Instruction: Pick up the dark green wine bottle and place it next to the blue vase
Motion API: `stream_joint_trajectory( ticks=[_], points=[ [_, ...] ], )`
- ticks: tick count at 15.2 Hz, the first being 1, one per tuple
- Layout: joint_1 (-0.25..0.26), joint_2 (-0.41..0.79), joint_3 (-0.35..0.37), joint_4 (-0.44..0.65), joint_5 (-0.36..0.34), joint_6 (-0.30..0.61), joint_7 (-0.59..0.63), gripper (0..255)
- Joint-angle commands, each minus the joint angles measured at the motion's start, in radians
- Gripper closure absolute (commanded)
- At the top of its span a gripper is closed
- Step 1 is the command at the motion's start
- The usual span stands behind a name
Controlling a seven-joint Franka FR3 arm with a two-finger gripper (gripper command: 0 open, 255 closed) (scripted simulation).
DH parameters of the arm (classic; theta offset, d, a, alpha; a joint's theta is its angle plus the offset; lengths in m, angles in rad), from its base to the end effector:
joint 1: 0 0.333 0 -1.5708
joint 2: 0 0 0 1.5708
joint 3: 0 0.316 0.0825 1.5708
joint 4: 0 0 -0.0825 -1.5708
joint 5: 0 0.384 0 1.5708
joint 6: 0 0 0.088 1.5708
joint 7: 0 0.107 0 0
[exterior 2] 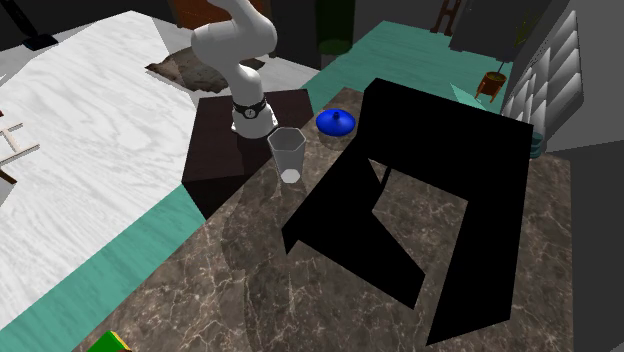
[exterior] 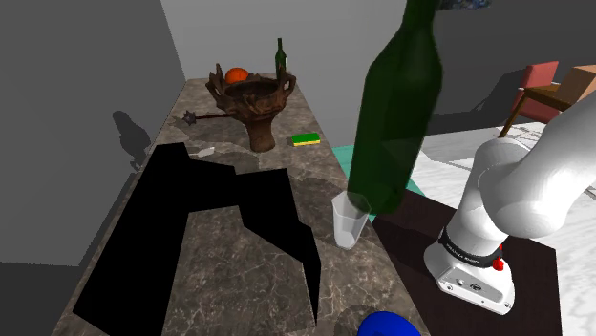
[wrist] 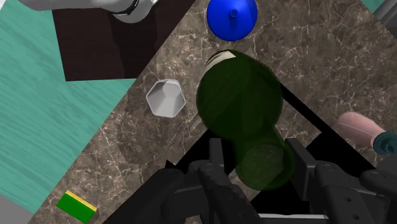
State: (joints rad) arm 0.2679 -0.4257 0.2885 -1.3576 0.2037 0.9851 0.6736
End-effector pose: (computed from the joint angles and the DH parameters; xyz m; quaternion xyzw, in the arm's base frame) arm 0.2171 0.2297 0.8387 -0.9995 0.0120 0.0016 0.0292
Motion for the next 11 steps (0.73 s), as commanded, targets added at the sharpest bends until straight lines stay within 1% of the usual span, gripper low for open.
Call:
stream_joint_trajectory(
  ticks=[1,2,11],
  points=[
    [0.006,0.003,0.027,0.051,0.017,-0.042,0.049,255],
    [0.009,0.008,0.044,0.086,0.027,-0.068,0.081,255],
    [0.019,-0.130,0.020,-0.188,0.041,0.068,0.031,255]
  ],
)
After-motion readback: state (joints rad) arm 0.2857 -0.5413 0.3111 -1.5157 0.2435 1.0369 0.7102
